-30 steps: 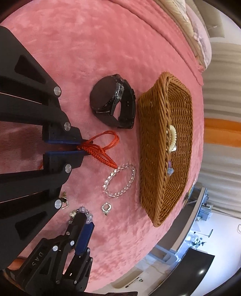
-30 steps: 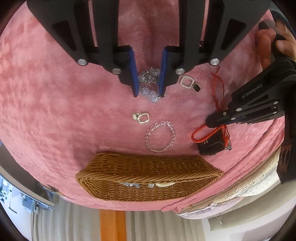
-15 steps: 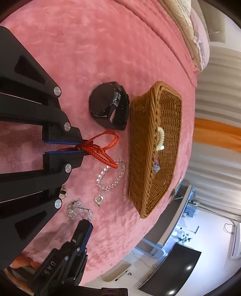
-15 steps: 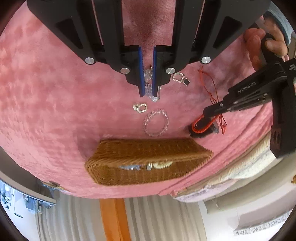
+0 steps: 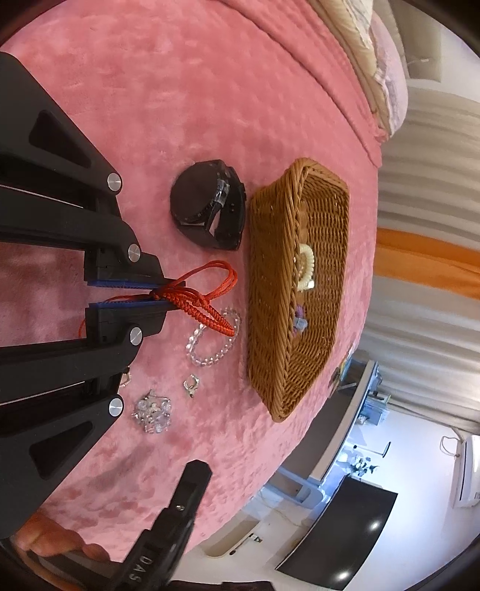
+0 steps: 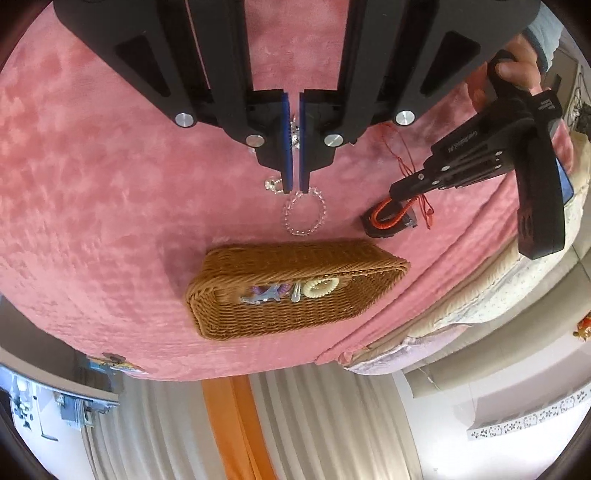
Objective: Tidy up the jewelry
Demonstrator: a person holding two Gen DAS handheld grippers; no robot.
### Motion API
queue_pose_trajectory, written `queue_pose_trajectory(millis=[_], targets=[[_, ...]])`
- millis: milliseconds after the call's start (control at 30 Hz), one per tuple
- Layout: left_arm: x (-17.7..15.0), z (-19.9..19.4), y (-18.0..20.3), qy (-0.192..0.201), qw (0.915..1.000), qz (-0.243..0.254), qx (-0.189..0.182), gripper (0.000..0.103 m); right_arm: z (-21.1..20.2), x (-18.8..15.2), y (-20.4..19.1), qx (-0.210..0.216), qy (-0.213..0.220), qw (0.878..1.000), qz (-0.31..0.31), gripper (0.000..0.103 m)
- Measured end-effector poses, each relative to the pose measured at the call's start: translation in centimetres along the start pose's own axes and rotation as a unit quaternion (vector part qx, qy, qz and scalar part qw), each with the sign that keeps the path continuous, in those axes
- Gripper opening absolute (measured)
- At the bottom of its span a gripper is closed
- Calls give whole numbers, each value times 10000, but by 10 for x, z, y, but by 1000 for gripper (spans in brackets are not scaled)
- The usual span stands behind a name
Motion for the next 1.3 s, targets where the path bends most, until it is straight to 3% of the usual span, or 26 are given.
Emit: queue_pose_trajectory(millis=[133,200,267,467,500,567,667,1067,1300], targets=[[0,3,-2,-52,10000,-41,-49,3,14,-3,7,66,-488,9987,121,9],[-1,4,-3,-67,10000,-37,-43,3,21,-7,11,7,-627,9979,175,41],[-1,4,-2,-68,10000,-9,-39,3,28,-13,12,-259,-722,9970,115,52],[-3,5,-1,-81,10000,35,-31,3,56,-21,5,-541,-1226,9909,-115,50],[-3,5,-1,-79,10000,28,-38,3,58,-22,-2,-621,-1249,9897,-316,31],[-3,5,-2,-77,10000,14,-46,3,61,-26,-12,-587,-1333,9878,-548,12],[-3,5,-2,-65,10000,16,-66,3,53,-29,-18,-607,-1142,9892,-686,8],[-4,1,-2,-7,10000,39,-67,3,27,-14,-6,-266,-771,9965,-191,8],[9,-21,3,176,9996,81,-219,3,-13,21,-12,-76,-361,9992,-124,8]])
Point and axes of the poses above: each gripper's, at about its wrist camera, not at the fingertips, and z roughly the way its jaws point, y to its right, x to its top, the point moved 1 cm from there along z, roughly the way its jaws point, and after that the axes turned 2 degrees about y, right-handed, at the moved point
